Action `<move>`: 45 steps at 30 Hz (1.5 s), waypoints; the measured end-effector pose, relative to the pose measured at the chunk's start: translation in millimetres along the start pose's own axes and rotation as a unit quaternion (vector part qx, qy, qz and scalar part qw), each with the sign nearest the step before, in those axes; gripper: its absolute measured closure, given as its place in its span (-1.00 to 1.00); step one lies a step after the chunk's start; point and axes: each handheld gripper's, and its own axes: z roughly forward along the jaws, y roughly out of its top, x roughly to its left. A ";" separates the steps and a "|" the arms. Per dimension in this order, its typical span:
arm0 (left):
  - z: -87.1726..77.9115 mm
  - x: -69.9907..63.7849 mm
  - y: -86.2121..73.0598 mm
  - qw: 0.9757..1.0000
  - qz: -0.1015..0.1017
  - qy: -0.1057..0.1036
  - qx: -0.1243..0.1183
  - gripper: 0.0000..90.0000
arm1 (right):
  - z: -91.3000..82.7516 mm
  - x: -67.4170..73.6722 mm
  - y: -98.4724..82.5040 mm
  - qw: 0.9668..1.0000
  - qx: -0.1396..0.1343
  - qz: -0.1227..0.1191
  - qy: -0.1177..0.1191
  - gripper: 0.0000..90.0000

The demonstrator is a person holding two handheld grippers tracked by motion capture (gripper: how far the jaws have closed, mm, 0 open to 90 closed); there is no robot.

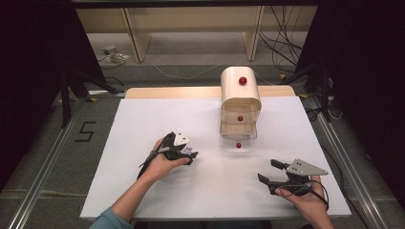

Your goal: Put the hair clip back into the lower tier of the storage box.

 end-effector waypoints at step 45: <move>9.6 12.8 -9.0 0.998 -0.042 -0.034 0.011 0.34 | 0.7 0.6 1.2 1.000 -0.003 -0.005 0.000 -0.42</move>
